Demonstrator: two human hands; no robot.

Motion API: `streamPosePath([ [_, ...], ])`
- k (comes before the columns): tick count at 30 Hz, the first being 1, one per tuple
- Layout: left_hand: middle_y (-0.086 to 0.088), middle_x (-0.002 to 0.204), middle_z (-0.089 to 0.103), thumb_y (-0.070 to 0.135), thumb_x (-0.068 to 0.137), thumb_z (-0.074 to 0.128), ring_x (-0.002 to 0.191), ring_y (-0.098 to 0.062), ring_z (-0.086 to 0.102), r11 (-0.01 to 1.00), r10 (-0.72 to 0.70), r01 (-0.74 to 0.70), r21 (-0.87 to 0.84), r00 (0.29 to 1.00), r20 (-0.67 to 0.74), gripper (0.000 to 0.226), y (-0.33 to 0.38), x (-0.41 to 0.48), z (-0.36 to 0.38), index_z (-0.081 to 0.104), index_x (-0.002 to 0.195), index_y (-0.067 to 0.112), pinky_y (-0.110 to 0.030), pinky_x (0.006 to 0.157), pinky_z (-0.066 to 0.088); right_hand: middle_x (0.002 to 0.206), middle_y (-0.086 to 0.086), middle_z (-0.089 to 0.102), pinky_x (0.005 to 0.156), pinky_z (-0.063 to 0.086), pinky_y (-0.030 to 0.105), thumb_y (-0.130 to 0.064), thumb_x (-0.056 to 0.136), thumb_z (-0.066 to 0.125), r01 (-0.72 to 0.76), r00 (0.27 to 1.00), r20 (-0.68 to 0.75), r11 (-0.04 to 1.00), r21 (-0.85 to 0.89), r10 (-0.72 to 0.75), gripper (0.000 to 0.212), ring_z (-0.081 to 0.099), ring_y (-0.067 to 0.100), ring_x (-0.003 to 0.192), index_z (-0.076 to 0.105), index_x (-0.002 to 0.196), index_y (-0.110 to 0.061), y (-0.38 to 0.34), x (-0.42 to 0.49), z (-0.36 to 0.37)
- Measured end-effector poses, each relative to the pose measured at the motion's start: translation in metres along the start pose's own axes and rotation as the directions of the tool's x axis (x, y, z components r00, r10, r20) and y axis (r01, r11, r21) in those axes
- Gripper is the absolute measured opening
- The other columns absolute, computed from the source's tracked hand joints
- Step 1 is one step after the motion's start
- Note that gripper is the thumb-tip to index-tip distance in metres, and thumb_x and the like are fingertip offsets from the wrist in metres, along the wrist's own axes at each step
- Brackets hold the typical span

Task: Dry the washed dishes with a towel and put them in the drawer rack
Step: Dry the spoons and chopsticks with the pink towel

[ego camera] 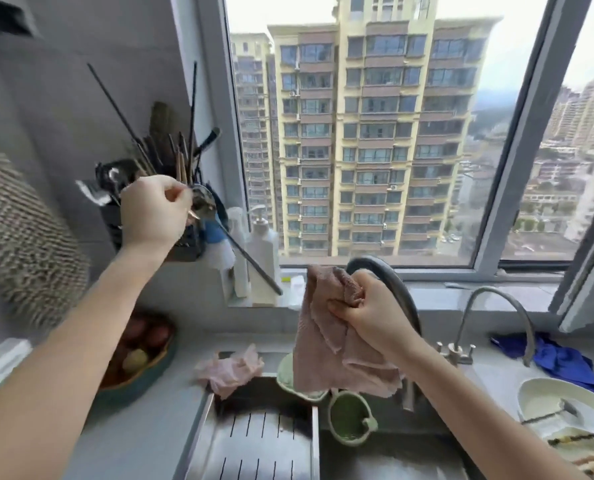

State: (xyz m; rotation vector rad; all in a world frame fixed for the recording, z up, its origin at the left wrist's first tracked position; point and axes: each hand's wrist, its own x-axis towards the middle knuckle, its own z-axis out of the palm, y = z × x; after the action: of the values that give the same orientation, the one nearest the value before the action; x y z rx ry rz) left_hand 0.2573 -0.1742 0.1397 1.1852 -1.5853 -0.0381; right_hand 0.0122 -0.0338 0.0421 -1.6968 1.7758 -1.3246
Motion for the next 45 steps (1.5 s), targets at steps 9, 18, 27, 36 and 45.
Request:
streamPosePath([
  [9,-0.021,0.086,0.072,0.012,0.084,0.064,0.081,-0.035,0.067,0.969,0.115,-0.056,0.242,0.965,-0.235,0.017,-0.057,0.109,-0.071,0.073,0.087,-0.001,-0.033,0.07,0.047,0.083,0.003,0.064,0.069,0.045,0.031,-0.021,0.076,0.075,0.237,0.962,0.168,0.964,-0.121,-0.215,0.027,0.058,0.02,0.078,0.06,0.094,-0.008,-0.087,0.105,0.062],
  [18,-0.021,0.095,0.071,0.015,0.09,0.054,0.087,-0.037,0.064,0.939,0.25,-0.118,0.324,0.88,-0.404,0.024,-0.103,0.188,-0.091,0.07,0.096,-0.001,-0.037,0.075,0.044,0.078,-0.006,0.058,0.06,0.038,0.016,-0.022,0.076,0.076,0.319,0.933,0.235,0.93,-0.182,-0.274,0.023,0.05,0.008,0.07,0.053,0.078,-0.022,-0.112,0.153,0.115],
  [27,-0.024,0.085,0.066,0.008,0.089,0.051,0.074,-0.041,0.06,0.89,0.402,-0.26,0.375,0.836,-0.374,0.021,-0.14,0.203,-0.059,0.068,0.087,-0.004,-0.043,0.067,0.043,0.083,-0.003,0.062,0.072,0.045,0.028,-0.022,0.076,0.076,0.27,0.942,0.257,0.942,-0.201,-0.215,0.022,0.055,0.014,0.079,0.059,0.089,-0.016,-0.097,0.168,0.14],
  [36,-0.023,0.075,0.066,0.001,0.084,0.057,0.058,-0.04,0.061,0.806,0.541,-0.368,0.464,0.775,-0.327,0.012,-0.165,0.196,-0.047,0.069,0.083,-0.003,-0.04,0.053,0.049,0.08,-0.006,0.059,0.065,0.038,0.02,-0.02,0.074,0.077,0.236,0.952,0.244,0.953,-0.189,-0.187,0.025,0.051,0.01,0.074,0.053,0.078,-0.023,-0.089,0.168,0.147],
  [45,-0.018,0.098,0.07,0.01,0.086,0.062,0.091,-0.036,0.064,0.88,-0.13,0.07,0.471,0.987,0.095,0.016,-0.169,0.178,-0.016,0.073,0.098,0.009,-0.029,0.069,0.043,0.087,0.001,0.064,0.073,0.044,0.029,-0.019,0.073,0.077,0.196,0.962,0.225,0.964,-0.18,-0.153,0.027,0.057,0.018,0.083,0.06,0.091,-0.012,-0.088,0.157,0.142],
])
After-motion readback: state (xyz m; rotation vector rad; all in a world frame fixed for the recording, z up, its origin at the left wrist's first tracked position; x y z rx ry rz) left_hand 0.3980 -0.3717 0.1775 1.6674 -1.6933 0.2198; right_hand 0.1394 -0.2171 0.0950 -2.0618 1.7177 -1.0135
